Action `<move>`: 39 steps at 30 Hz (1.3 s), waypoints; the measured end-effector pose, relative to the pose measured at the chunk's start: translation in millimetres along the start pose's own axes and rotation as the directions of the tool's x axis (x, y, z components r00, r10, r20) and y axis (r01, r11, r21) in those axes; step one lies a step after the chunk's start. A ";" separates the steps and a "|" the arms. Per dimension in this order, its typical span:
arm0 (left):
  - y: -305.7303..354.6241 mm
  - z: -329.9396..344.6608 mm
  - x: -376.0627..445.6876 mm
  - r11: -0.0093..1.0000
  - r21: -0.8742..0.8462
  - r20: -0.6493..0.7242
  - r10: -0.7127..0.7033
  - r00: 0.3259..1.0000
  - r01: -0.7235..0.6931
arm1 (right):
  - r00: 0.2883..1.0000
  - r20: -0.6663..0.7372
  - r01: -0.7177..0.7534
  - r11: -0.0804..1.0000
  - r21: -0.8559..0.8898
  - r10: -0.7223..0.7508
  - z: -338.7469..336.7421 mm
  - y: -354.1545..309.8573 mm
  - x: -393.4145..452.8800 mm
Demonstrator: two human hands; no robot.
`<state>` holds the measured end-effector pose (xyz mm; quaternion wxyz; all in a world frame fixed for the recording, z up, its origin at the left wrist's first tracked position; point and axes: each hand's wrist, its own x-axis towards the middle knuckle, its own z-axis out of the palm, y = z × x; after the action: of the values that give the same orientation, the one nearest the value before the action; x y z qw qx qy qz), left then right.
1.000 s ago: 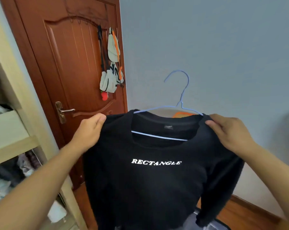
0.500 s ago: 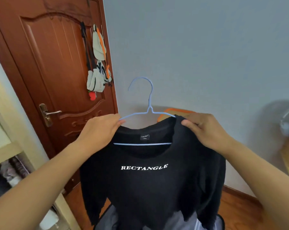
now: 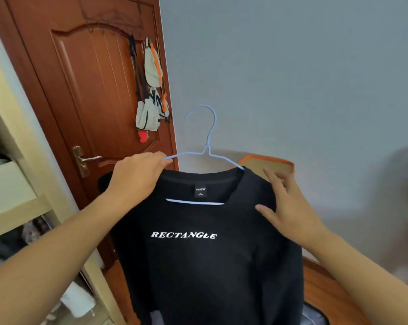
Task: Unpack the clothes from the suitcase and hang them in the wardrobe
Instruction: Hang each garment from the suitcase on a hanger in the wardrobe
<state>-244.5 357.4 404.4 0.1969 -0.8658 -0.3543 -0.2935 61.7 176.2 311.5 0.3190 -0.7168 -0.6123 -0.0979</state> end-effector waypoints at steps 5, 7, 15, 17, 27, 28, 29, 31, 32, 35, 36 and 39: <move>-29.8 -28.5 -4.7 0.995 0.077 -0.015 -0.065 0.998 0.066 | 0.896 0.121 -0.430 0.763 0.483 0.428 15.8 7.6 10.4; -46.3 -36.2 -9.5 0.990 0.032 -0.027 -0.140 0.990 0.141 | 0.888 0.342 -0.459 0.617 0.639 0.306 35.3 4.9 5.4; -121.3 -53.8 -51.9 0.970 0.243 0.008 -0.004 1.000 0.002 | 0.857 -0.062 -0.340 0.651 0.678 0.511 78.1 -16.8 54.5; -132.6 -57.7 -58.6 0.980 0.191 -0.051 -0.055 0.997 0.064 | 0.943 -0.057 -0.256 0.825 0.503 0.327 72.2 -34.7 71.5; -227.0 -81.0 -59.3 0.962 0.021 -0.022 -0.273 0.962 0.273 | 0.901 0.237 0.337 0.930 0.150 -0.364 45.6 -205.3 152.3; -241.5 -83.9 -63.8 0.959 0.036 -0.023 -0.279 0.960 0.280 | 0.883 0.263 0.357 0.920 0.158 -0.388 47.3 -228.6 156.1; -257.5 -87.5 -68.3 0.957 0.053 -0.030 -0.283 0.959 0.284 | 0.862 0.293 0.359 0.905 0.226 -0.415 53.1 -248.6 160.5; -295.9 -95.9 -76.6 0.952 0.071 -0.027 -0.296 0.955 0.298 | 0.795 0.355 0.331 0.843 0.424 -0.491 63.0 -287.4 167.5; -317.9 -100.1 -79.7 0.948 0.061 -0.019 -0.311 0.950 0.312 | 0.742 0.380 0.331 0.795 0.508 -0.552 63.7 -309.6 170.5; -385.2 -114.4 -82.4 0.940 0.010 0.011 -0.340 0.940 0.340 | 0.579 0.449 0.307 0.693 0.652 -0.680 70.7 -369.0 181.8; -406.2 -121.1 -81.8 0.937 0.000 0.004 -0.349 0.937 0.349 | 0.545 0.457 0.296 0.671 0.679 -0.703 73.6 -385.3 187.1; -455.9 -149.9 -81.3 0.916 0.011 -0.055 -0.400 0.915 0.401 | 0.538 0.462 0.132 0.612 0.780 -0.705 75.8 -428.2 203.1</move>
<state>-679.0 540.7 524.8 0.1511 -0.7647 -0.5221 -0.3462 -312.9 405.5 504.9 0.2376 -0.3412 -0.8414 0.3451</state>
